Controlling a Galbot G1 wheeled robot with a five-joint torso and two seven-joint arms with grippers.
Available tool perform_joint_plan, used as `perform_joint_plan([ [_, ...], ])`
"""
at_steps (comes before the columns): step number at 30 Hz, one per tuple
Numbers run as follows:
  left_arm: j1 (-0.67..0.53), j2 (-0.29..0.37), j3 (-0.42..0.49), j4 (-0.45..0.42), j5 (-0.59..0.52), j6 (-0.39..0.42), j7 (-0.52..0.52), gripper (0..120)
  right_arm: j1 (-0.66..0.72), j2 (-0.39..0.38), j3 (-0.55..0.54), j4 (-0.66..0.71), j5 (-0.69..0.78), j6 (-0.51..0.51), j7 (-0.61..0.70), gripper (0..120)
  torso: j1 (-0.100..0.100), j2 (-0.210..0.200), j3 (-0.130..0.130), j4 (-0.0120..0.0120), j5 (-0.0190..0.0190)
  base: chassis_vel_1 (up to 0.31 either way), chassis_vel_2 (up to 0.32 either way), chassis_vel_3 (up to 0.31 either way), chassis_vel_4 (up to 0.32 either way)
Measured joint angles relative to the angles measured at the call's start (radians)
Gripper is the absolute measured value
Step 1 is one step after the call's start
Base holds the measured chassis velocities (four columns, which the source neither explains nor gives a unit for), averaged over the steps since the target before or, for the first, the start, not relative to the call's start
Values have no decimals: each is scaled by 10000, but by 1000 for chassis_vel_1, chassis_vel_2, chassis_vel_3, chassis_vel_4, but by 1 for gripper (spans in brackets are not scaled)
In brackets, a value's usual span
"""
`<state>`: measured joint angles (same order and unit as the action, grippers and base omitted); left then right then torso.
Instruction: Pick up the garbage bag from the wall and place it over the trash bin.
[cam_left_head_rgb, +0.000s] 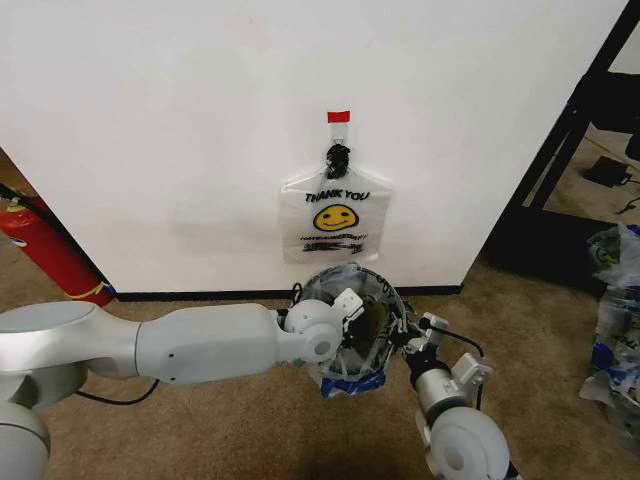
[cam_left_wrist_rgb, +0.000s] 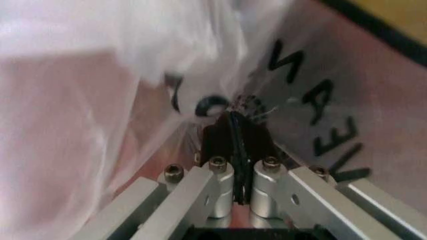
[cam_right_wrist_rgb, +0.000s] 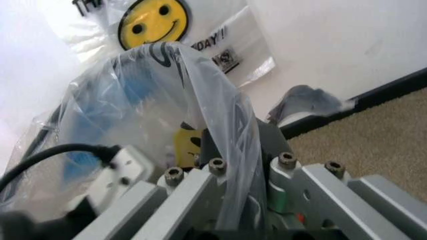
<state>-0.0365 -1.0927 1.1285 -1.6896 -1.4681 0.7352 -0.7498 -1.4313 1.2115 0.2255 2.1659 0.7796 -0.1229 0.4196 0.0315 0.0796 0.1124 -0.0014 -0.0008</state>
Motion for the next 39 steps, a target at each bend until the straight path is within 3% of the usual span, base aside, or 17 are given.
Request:
perform_joint_plan([
  [19,211,-673,313,862,179,1,153,0,-43,25,-160,102,-132,29,-104,1,0,0,0,-1,-1,0,0,0,0],
  [39,482,-728,258,1177,585,2,431,0,-137,122,-240,112,-45,25,-121,1,0,0,0,-1,-3,0,0,0,0],
])
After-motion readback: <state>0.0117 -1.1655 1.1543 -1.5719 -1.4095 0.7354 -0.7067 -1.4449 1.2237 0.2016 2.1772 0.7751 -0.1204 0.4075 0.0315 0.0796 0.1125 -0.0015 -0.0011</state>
